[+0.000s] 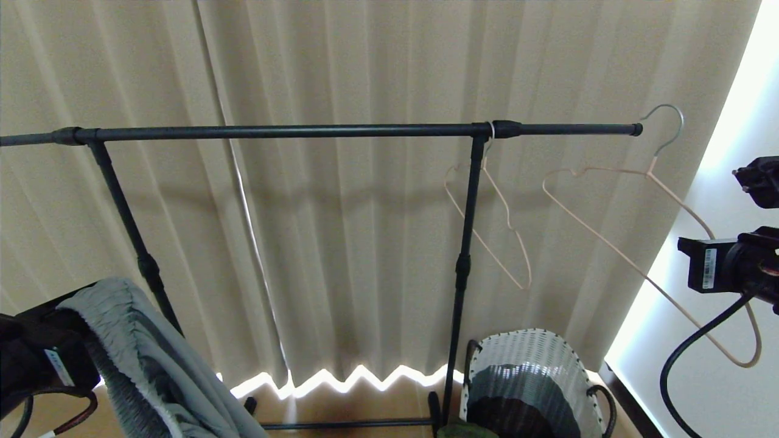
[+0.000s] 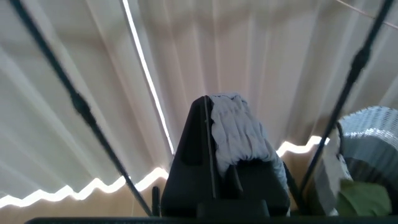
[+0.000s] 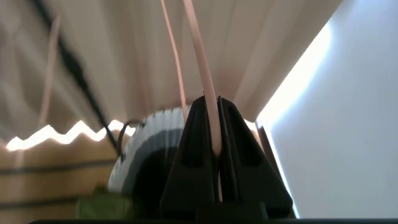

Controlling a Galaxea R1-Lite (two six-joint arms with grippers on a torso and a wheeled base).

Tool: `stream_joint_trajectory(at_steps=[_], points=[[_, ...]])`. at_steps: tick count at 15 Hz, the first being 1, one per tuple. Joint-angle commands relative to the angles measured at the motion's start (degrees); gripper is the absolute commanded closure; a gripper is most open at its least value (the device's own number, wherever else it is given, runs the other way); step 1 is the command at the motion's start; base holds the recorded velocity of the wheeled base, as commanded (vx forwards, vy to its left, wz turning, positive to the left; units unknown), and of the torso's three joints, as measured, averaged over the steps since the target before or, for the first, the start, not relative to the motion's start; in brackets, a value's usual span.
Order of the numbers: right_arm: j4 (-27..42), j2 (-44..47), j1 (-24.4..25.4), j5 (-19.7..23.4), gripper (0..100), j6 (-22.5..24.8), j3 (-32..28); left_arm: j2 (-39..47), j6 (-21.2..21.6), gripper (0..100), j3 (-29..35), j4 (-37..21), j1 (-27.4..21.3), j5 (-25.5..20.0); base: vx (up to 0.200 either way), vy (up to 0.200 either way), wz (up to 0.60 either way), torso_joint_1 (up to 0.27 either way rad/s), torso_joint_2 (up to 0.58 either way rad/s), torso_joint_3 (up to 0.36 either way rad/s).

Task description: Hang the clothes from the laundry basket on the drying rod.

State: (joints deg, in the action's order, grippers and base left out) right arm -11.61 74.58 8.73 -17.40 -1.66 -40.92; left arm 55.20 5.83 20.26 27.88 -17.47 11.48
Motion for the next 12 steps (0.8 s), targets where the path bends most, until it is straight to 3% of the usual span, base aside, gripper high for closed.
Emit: stream_joint_trajectory(at_steps=[1, 6, 12], points=[[-0.1, -3.6, 0.9, 0.0, 100, 0.7, 1.8, 0.0, 0.1, 100, 0.0, 0.0, 0.0, 0.0, -0.2, 0.0, 0.0, -0.002, 0.0, 0.007], [-0.1, -5.0, 1.0, 0.1, 100, 0.7, 2.4, 0.0, 0.0, 100, 0.0, 0.0, 0.0, 0.0, -0.2, 0.0, 0.0, 0.001, 0.0, 0.0], [-0.2, -8.2, 6.7, 0.4, 100, 0.3, 3.3, -0.1, -0.2, 100, 0.3, 0.3, 0.0, -0.1, 0.0, 0.0, 0.0, 0.0, 0.0, 0.0]])
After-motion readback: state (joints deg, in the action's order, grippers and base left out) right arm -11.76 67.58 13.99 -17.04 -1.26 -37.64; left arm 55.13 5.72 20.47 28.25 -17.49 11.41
